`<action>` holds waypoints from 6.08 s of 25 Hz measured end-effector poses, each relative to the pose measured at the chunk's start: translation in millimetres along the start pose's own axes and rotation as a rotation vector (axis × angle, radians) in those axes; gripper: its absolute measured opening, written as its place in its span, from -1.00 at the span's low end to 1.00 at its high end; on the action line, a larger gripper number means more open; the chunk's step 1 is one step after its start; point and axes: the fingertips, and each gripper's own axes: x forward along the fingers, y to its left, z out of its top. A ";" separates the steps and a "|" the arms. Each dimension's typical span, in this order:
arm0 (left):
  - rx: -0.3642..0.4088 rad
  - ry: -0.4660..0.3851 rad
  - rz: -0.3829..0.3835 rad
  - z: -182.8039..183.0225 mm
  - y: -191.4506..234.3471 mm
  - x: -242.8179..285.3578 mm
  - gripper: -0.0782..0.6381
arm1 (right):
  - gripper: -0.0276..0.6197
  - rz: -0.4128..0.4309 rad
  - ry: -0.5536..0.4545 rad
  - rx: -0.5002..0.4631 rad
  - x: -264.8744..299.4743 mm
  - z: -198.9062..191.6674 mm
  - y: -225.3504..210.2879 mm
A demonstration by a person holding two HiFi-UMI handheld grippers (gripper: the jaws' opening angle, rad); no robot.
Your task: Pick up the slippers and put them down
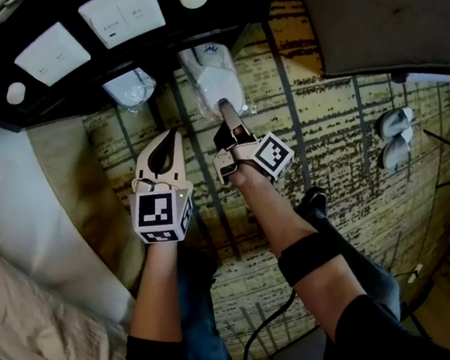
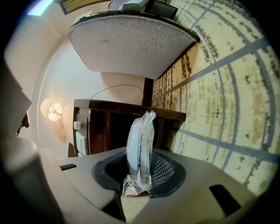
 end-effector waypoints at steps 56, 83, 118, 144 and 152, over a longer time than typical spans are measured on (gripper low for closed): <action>0.025 0.130 -0.128 -59.7 -75.3 -53.9 -0.78 | 0.26 -0.811 0.200 -0.006 -268.2 -50.8 -181.1; 0.053 -0.008 0.067 390.5 -163.3 -406.8 -0.78 | -0.91 -0.099 0.543 -1.044 -278.5 85.8 583.3; 0.002 -0.080 0.199 441.9 -154.0 -477.8 -0.78 | -0.91 0.088 0.522 -1.337 -319.6 94.8 697.5; -0.075 -0.063 0.287 430.0 -169.9 -482.9 -0.78 | -0.91 0.161 0.692 -1.302 -303.0 46.1 676.0; -0.081 -0.077 0.208 398.4 -132.2 -470.6 -0.78 | -0.91 0.089 0.636 -1.345 -276.6 14.9 653.9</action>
